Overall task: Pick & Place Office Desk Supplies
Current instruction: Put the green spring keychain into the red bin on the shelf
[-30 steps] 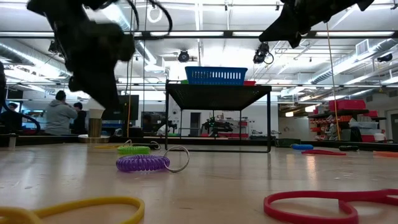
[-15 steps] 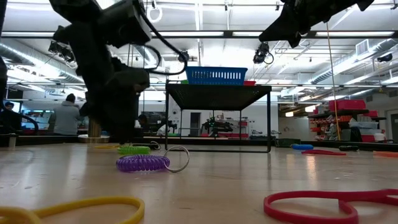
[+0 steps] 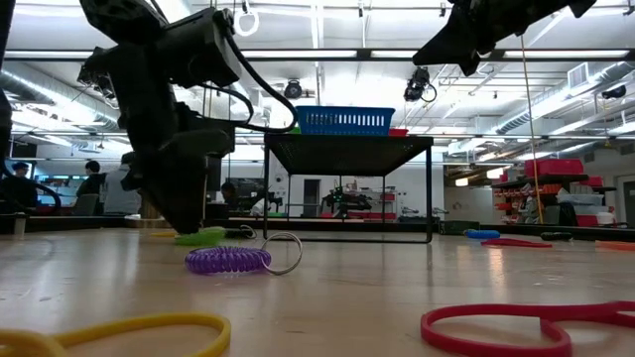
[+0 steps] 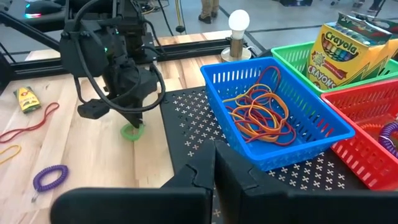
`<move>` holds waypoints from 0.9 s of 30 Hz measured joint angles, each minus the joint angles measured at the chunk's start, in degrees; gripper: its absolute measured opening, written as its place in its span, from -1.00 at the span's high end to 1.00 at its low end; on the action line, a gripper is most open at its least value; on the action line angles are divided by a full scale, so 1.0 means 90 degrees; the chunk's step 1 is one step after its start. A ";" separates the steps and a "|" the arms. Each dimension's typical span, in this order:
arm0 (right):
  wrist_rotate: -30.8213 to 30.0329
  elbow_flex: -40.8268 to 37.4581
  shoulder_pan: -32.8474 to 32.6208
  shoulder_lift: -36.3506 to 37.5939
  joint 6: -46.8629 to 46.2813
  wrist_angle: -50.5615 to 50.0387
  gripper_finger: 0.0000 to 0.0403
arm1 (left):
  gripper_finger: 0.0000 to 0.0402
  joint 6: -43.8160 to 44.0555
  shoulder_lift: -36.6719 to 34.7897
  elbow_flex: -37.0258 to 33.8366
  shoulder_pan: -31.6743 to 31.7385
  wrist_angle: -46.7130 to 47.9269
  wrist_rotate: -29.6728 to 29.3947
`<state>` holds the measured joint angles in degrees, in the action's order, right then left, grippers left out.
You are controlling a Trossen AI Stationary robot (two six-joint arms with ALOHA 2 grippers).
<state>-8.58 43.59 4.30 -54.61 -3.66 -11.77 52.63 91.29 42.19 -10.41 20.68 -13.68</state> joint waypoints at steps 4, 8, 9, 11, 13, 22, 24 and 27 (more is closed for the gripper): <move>0.0001 0.0001 0.0000 -0.0002 -0.0231 -0.0049 0.95 | 0.93 0.0055 -0.0444 -0.0018 -0.0209 0.0189 -0.0391; 0.0000 0.0002 0.0000 -0.0002 -0.0659 -0.0166 0.95 | 0.94 -0.0141 -0.1105 -0.0012 -0.0503 0.0190 -0.1128; 0.0000 0.0002 0.0000 -0.0002 -0.0783 -0.0189 0.95 | 0.94 -0.0211 -0.1292 -0.0012 -0.0559 0.0214 -0.1278; -0.0003 0.0002 -0.0020 -0.0002 -0.0964 -0.0243 0.95 | 0.94 -0.0329 -0.1643 -0.0012 -0.0614 0.0130 -0.1503; -0.0024 0.0002 -0.0093 -0.0002 -0.1089 -0.0241 0.95 | 0.94 -0.0546 -0.1991 -0.0012 -0.0651 0.0046 -0.1670; -0.0752 0.0518 -0.0634 -0.0306 -0.1847 -0.0816 0.94 | 0.94 -0.1861 -0.3242 -0.0010 -0.0319 -0.1318 -0.2107; -0.0851 0.0771 -0.0687 -0.0473 -0.1935 -0.0871 0.94 | 0.94 -0.2164 -0.3286 -0.0010 -0.0130 -0.1681 -0.2101; -0.0865 0.1180 -0.0668 -0.0818 -0.2221 -0.0831 0.94 | 0.94 -0.2394 -0.3225 -0.0010 0.0239 -0.2256 -0.1945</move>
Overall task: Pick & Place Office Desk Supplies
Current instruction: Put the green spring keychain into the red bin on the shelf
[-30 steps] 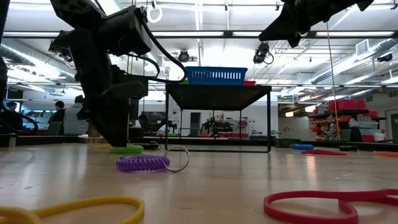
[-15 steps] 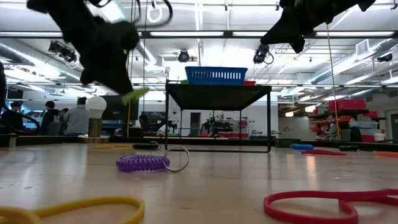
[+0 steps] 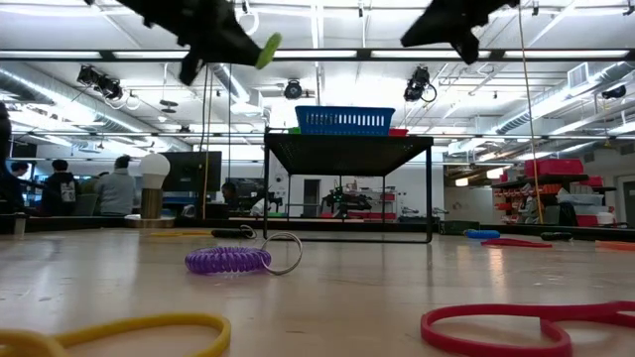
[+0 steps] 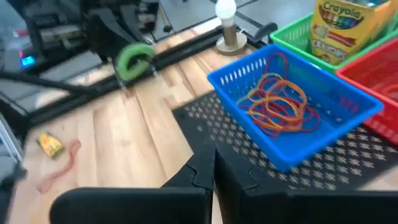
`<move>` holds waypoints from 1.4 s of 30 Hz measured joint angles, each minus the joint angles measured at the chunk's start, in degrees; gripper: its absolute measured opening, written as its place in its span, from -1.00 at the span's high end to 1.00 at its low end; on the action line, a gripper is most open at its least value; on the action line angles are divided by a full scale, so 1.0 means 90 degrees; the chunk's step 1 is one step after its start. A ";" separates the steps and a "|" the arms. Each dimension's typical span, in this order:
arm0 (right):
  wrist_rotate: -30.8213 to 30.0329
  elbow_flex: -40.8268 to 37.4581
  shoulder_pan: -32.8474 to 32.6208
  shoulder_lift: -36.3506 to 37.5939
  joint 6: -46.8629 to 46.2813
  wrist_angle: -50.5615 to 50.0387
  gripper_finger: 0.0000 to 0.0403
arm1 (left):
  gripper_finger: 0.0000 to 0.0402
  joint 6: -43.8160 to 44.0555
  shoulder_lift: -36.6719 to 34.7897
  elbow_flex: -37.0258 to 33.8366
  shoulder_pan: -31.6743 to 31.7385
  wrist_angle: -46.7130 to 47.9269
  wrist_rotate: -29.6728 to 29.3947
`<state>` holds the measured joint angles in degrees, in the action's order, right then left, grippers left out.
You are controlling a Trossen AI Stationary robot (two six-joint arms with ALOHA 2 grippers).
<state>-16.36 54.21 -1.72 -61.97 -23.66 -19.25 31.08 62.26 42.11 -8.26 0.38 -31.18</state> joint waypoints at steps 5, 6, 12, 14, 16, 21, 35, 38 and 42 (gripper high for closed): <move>0.0164 0.0678 0.0010 -0.0714 -0.0411 -0.0057 0.85 | 0.94 -0.0353 0.0289 0.0000 0.0511 -0.1140 0.0579; 0.0205 0.0802 0.0009 -0.0823 -0.0549 -0.0054 0.82 | 0.94 -0.0394 0.0345 0.0002 0.0604 -0.1419 0.0755; 0.0702 0.1451 0.0095 -0.1265 -0.1541 -0.0057 0.54 | 0.94 -0.0331 0.0823 0.0007 0.1009 -0.2791 0.1420; 0.0918 0.1526 0.0150 -0.1295 -0.1938 -0.0068 0.45 | 0.94 -0.0118 0.1019 0.0013 0.1053 -0.3103 0.1472; 0.1015 0.1535 0.0187 -0.1314 -0.2205 -0.0105 0.37 | 0.94 0.0148 0.1207 0.0011 0.1052 -0.3231 0.1514; 0.1013 0.1533 0.0221 -0.1337 -0.2282 -0.0079 0.22 | 0.94 0.0491 0.1674 0.0318 0.1043 -0.3286 0.1683; 0.0370 0.1525 0.0260 -0.1537 -0.2462 -0.0094 0.20 | 0.94 0.0557 0.2458 0.1462 0.1046 -0.2143 0.1312; 0.0331 0.1527 0.0284 -0.1640 -0.2466 -0.0194 0.29 | 0.94 0.0530 0.2458 0.1462 0.1052 -0.2179 0.1285; 0.0318 0.1521 0.0338 -0.1721 -0.2411 -0.0117 0.49 | 0.94 0.0353 0.2458 0.1462 0.1045 -0.2207 0.1300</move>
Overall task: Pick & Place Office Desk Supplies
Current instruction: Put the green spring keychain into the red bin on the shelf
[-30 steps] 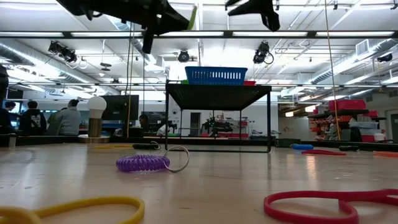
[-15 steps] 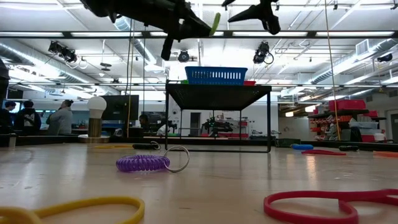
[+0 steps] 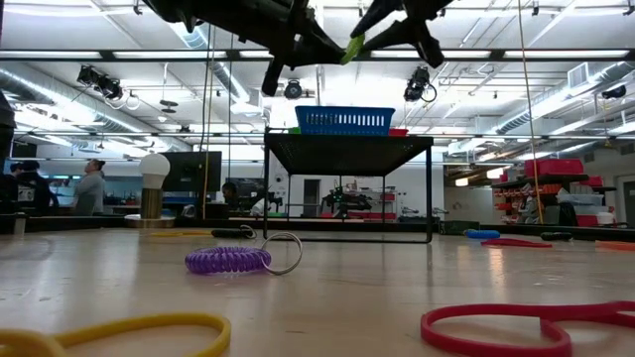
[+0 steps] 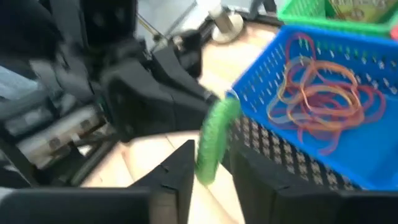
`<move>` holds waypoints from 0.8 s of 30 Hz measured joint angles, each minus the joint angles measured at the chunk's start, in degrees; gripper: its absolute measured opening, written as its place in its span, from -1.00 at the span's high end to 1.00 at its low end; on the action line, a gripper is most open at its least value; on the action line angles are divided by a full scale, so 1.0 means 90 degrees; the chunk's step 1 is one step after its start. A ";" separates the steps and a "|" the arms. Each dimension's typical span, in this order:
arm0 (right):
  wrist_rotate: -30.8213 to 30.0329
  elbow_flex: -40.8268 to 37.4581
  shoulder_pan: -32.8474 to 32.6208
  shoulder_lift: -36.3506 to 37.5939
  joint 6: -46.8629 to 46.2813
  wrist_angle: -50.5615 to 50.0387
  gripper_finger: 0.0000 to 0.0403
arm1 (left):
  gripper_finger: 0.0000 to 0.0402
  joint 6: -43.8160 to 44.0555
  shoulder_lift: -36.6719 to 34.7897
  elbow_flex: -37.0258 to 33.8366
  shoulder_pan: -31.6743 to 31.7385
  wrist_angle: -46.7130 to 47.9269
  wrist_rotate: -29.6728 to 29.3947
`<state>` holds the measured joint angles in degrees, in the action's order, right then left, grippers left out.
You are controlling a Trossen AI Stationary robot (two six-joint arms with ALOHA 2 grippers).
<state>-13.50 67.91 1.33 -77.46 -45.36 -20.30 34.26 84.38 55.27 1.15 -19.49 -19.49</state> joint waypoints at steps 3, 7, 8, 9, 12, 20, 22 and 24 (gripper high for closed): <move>-0.0002 0.0004 0.0054 -0.0018 0.0216 0.0013 0.68 | 0.93 -0.0079 0.0000 0.0000 0.0000 -0.0051 0.0041; -0.0031 0.0004 0.0095 -0.0011 0.0593 0.0142 0.88 | 0.89 -0.0191 -0.0010 0.0000 0.0007 0.0002 0.0118; -0.0030 0.0004 0.0104 0.0006 0.0708 0.0150 0.90 | 0.86 -0.0243 -0.0034 0.0000 0.0007 0.0066 0.0121; -0.0022 0.0004 0.0129 0.0022 0.0792 0.0154 0.91 | 0.82 -0.0301 -0.0058 0.0000 0.0007 0.0105 0.0119; 0.0138 0.0004 0.0293 0.0103 0.1017 0.0057 0.88 | 0.66 -0.0407 -0.0284 0.0000 0.0010 0.0355 0.0120; 0.0213 0.0351 0.0967 0.0202 0.1625 -0.0768 0.89 | 0.31 -0.1067 -0.1061 0.0011 0.0002 0.0902 -0.0068; 0.0214 0.0577 0.1180 0.0190 0.1803 -0.1061 0.89 | 0.29 -0.1363 -0.1243 -0.0002 -0.0008 0.1072 -0.0165; 0.0183 0.0754 0.1440 0.0190 0.1957 -0.1215 0.89 | 0.29 -0.1639 -0.1285 0.0009 -0.0021 0.1011 -0.0165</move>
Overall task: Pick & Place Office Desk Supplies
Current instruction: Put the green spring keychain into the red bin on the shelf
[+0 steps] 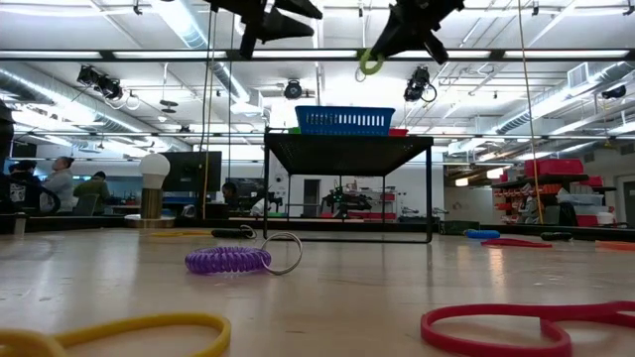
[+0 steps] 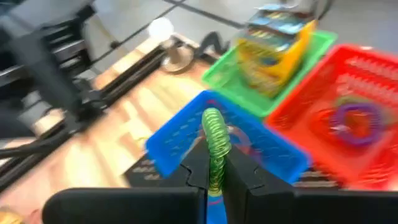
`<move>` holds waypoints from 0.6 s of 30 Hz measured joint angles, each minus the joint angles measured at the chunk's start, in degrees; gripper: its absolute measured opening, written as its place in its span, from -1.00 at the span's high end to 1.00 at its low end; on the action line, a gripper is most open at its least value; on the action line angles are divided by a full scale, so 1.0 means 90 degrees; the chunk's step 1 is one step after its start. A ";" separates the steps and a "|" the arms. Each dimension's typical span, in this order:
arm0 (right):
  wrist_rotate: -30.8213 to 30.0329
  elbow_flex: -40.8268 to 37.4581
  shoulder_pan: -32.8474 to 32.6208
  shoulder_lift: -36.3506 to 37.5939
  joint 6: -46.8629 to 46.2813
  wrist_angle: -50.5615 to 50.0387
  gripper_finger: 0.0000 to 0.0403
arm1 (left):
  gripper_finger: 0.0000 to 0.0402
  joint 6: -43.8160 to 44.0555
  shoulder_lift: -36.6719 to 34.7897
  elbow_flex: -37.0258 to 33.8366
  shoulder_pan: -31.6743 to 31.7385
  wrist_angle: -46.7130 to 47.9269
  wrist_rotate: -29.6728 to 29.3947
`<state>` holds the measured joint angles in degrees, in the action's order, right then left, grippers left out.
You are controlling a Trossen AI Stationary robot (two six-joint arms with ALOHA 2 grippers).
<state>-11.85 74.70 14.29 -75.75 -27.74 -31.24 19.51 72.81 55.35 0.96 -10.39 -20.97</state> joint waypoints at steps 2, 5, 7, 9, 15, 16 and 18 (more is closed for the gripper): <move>-0.0027 0.0145 0.0283 0.0000 0.0136 -0.0228 0.89 | 0.32 -0.0241 -0.0027 -0.0012 0.0018 0.0089 0.0020; -0.0038 0.0219 0.0800 -0.0004 0.0347 -0.0173 0.89 | 0.40 -0.0512 -0.0031 -0.0012 0.0023 0.0045 0.0305; -0.0013 0.0218 0.1192 -0.0111 0.0452 -0.0182 0.89 | 0.47 -0.0634 -0.0031 -0.0012 0.0013 0.0049 0.0389; 0.0147 0.0216 0.1558 -0.0346 0.0537 -0.0191 0.89 | 0.55 -0.0688 -0.0032 -0.0083 0.0012 -0.0097 0.0421; 0.0703 0.0209 0.2068 -0.1290 0.0858 0.0031 0.89 | 0.80 -0.0392 -0.0031 -0.1306 0.0016 -0.2107 0.0663; 0.0715 0.0209 0.2095 -0.1416 0.0860 0.0039 0.88 | 0.85 -0.0328 -0.0031 -0.1506 0.0016 -0.2459 0.0656; 0.0806 0.0208 0.2155 -0.1620 0.0902 0.0072 0.85 | 0.92 -0.0211 -0.0031 -0.1867 0.0013 -0.2999 0.0575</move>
<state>-4.60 76.57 33.69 -90.33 -19.63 -30.59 17.61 72.53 38.55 1.08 -37.38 -15.79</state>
